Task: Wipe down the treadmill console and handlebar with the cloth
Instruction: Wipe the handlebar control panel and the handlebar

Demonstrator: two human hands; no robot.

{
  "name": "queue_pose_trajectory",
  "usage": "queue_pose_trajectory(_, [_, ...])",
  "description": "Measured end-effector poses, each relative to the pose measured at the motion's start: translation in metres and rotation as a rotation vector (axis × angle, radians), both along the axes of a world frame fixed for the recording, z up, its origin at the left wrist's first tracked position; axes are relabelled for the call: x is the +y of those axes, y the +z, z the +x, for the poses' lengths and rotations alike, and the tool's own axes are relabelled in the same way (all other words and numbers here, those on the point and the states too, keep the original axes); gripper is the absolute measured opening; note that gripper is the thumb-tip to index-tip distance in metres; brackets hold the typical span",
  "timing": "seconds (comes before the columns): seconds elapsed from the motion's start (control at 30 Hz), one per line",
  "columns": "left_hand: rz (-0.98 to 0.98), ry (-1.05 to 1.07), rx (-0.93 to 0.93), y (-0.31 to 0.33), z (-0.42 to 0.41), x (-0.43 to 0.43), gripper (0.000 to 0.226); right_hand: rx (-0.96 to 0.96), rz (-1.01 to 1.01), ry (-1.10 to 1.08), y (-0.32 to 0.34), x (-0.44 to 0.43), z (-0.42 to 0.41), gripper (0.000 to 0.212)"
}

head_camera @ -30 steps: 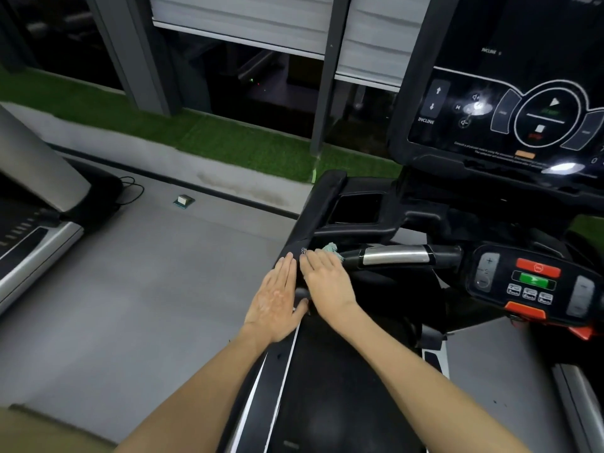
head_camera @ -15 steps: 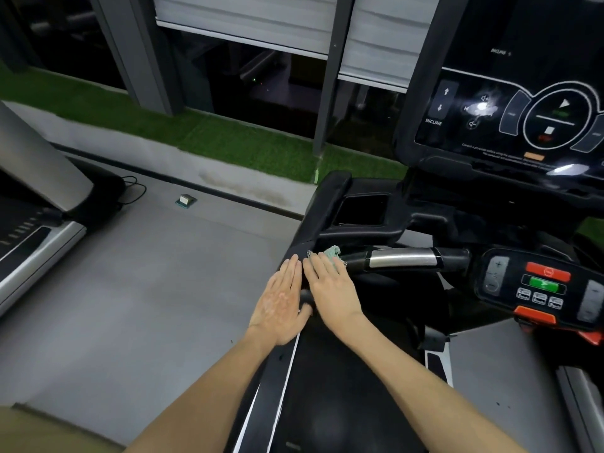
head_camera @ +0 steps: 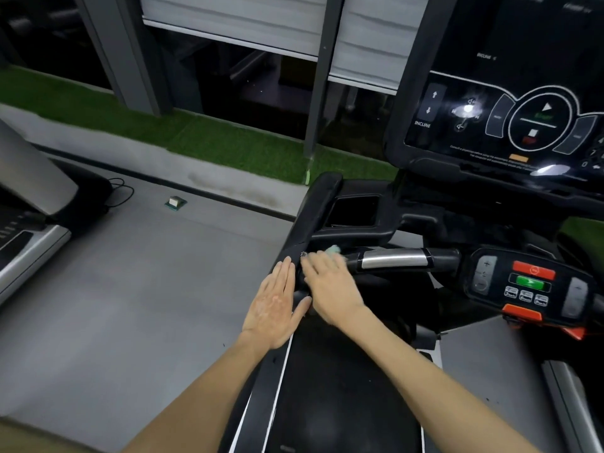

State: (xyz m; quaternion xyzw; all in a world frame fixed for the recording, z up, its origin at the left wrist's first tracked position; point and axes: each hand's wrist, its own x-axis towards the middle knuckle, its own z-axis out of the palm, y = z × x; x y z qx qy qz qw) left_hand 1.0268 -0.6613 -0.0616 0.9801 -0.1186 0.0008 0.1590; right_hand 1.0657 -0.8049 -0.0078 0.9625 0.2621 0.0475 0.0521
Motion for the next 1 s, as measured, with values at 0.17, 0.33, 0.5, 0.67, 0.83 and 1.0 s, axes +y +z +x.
queue_pose_trajectory(0.17, [-0.041,0.001,0.012,0.003,-0.001,0.002,0.09,-0.062,0.052,-0.037,0.023,-0.042,-0.002,0.069])
queue_pose_trajectory(0.33, [-0.019,0.006,0.002,0.002,0.0,0.0,0.088,-0.266,0.12,-0.363,0.051,-0.108,-0.003,0.032])
queue_pose_trajectory(0.5, [-0.033,0.007,-0.005,-0.001,0.001,0.001,0.085,-0.08,-0.023,-0.14,0.016,-0.027,0.006,0.047])
queue_pose_trajectory(0.67, [-0.03,-0.005,-0.025,-0.003,0.001,0.002,0.082,0.045,-0.033,0.021,0.009,-0.003,0.01,0.053])
queue_pose_trajectory(0.83, [-0.049,0.011,-0.028,-0.006,0.002,0.002,0.081,-0.162,0.025,-0.23,0.041,-0.081,0.005,0.048])
queue_pose_trajectory(1.0, [-0.019,0.016,-0.027,-0.006,0.003,0.001,0.08,-0.19,0.024,-0.299,0.047,-0.076,0.01,0.019])
